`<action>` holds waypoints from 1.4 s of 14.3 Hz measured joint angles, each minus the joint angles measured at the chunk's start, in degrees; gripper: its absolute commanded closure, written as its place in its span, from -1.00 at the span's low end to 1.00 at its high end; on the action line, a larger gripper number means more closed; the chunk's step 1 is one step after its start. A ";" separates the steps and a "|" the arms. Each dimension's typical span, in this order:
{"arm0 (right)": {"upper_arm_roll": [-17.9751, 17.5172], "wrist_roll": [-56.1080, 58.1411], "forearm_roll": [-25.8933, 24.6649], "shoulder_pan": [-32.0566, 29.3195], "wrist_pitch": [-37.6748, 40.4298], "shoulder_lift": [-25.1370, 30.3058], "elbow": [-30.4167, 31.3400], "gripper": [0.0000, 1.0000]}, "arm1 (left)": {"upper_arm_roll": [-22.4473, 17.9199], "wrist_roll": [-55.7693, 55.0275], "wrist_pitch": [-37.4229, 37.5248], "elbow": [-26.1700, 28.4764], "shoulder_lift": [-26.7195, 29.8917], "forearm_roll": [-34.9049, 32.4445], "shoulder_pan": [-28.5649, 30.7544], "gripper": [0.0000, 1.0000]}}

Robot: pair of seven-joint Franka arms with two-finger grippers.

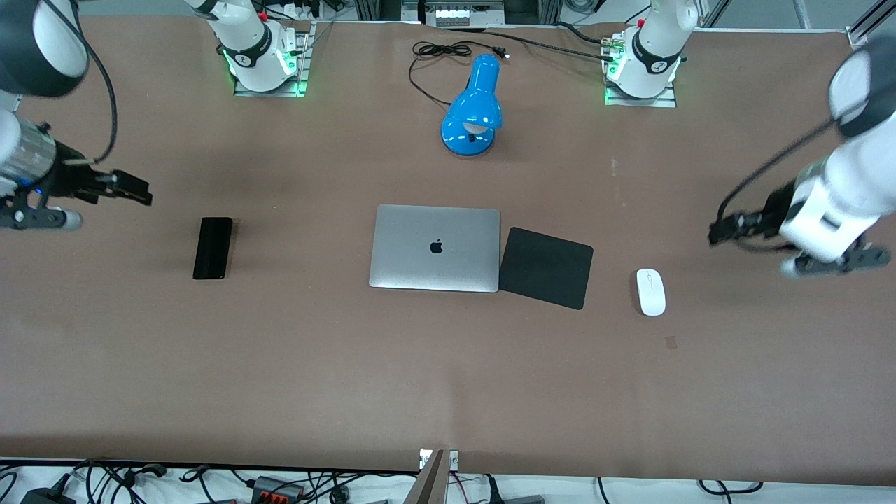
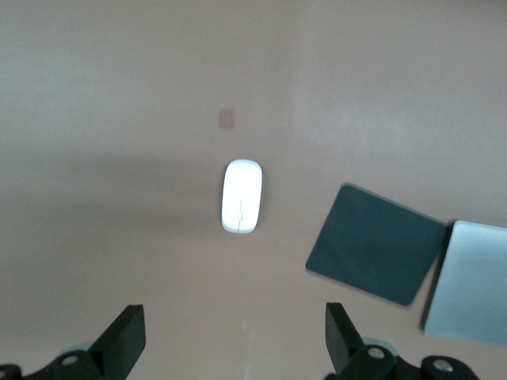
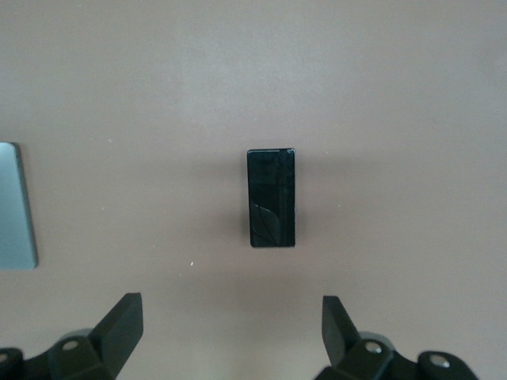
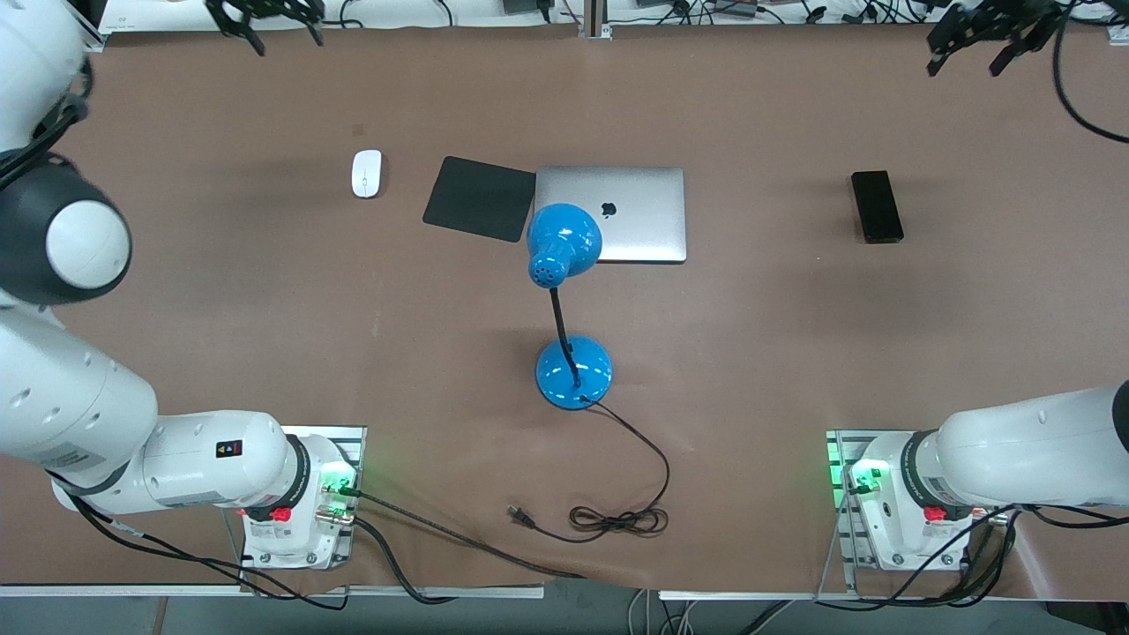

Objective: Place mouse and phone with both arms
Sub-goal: 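Reach the right gripper to the black phone while the left gripper reaches the mouse, then close the right gripper on the phone while the left gripper grasps the mouse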

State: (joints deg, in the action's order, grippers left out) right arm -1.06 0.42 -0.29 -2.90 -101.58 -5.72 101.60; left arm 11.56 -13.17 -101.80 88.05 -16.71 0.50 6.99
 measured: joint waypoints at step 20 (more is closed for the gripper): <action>0.52 -0.03 -1.41 -2.89 -30.34 -19.62 17.30 -1.00 | 0.09 0.13 -20.06 0.65 -24.80 -7.51 -1.00 -1.00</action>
State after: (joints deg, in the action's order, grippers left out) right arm -0.54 0.39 -1.70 -5.78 -131.92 -25.34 118.91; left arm 11.65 -13.04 -121.86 88.70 -41.50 -7.01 5.98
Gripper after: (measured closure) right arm 0.000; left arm 0.000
